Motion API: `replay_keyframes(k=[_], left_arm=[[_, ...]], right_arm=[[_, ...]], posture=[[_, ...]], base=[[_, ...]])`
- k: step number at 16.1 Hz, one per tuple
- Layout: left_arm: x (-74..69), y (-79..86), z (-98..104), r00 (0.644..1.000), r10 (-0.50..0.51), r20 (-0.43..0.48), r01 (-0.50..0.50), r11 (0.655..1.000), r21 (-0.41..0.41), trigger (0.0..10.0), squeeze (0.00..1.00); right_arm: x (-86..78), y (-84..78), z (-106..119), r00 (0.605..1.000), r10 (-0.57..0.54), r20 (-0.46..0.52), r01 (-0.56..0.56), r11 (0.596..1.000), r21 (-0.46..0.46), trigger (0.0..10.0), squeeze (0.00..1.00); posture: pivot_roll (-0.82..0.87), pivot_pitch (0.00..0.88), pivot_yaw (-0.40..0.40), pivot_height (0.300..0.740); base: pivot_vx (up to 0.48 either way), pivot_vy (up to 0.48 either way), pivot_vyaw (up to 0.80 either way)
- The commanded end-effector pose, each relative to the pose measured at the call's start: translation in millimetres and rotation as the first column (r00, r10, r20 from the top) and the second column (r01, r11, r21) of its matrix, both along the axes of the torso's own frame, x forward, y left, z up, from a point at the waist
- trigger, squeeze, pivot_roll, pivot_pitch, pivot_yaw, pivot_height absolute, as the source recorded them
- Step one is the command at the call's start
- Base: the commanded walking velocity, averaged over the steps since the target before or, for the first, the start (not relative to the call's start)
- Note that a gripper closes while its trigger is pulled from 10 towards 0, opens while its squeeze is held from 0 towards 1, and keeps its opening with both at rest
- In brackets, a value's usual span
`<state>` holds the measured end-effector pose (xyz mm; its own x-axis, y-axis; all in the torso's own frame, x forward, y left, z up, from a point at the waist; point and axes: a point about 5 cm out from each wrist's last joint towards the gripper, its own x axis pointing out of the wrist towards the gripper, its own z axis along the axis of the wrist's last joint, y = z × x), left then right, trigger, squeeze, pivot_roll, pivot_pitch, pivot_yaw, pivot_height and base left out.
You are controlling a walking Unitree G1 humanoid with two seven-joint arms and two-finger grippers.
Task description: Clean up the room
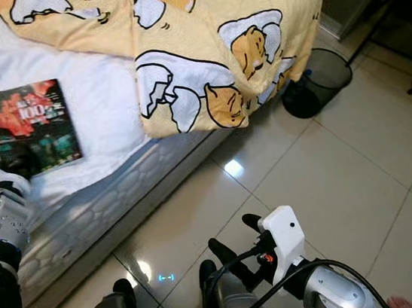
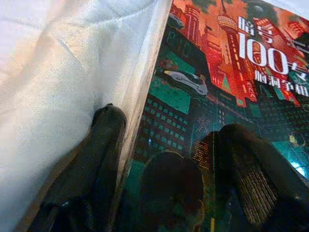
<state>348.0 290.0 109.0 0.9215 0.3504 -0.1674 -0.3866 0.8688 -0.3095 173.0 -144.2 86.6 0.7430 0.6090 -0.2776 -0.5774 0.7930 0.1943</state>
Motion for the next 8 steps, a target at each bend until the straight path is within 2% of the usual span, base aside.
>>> replay_keyframes(k=[1,2,3,4,5,8], left_arm=[[-12.6,-18.8,-38.7,0.987,-0.068,-0.148,0.056,0.995,-0.087,10.0,0.00],[-14.4,-21.9,-42.9,0.983,-0.087,-0.162,0.075,0.994,-0.077,7.5,0.00],[-14.7,-26.1,-45.0,0.978,-0.119,-0.171,0.112,0.992,-0.051,0.0,0.00],[-14.1,-29.7,-45.7,0.974,-0.147,-0.172,0.142,0.989,-0.039,0.0,0.00],[-14.0,-39.1,-49.0,0.961,-0.204,-0.187,0.209,0.978,0.009,0.0,0.00],[-25.0,-64.7,-73.5,0.909,-0.307,-0.282,0.326,0.945,0.023,0.0,0.00]], right_arm=[[-4.5,-2.8,-1.8,1.000,-0.003,-0.024,0.003,1.000,0.000,10.0,0.00],[-4.8,-2.5,-2.1,1.000,-0.002,-0.026,0.002,1.000,0.000,10.0,0.00],[-4.5,-3.0,-2.1,1.000,-0.003,-0.026,0.003,1.000,-0.001,10.0,0.00],[-4.3,-3.3,-2.2,1.000,-0.003,-0.027,0.003,1.000,-0.001,10.0,0.00],[-3.8,-3.8,-2.6,1.000,-0.004,-0.027,0.004,1.000,-0.004,10.0,0.00],[-2.1,-3.3,-3.3,1.000,-0.009,-0.026,0.009,1.000,-0.006,10.0,0.00]], posture=[[-0.26,0.333,-0.157,0.740],[-0.26,0.332,-0.157,0.740],[-0.26,0.333,-0.158,0.740],[-0.26,0.332,-0.158,0.740],[-0.26,0.331,-0.156,0.740],[-0.26,0.330,-0.157,0.740]], base=[[0.000,0.000,0.00],[0.000,0.000,0.00],[0.000,0.000,0.00],[0.000,0.000,0.00],[0.000,0.000,0.00],[0.000,0.000,0.00]])
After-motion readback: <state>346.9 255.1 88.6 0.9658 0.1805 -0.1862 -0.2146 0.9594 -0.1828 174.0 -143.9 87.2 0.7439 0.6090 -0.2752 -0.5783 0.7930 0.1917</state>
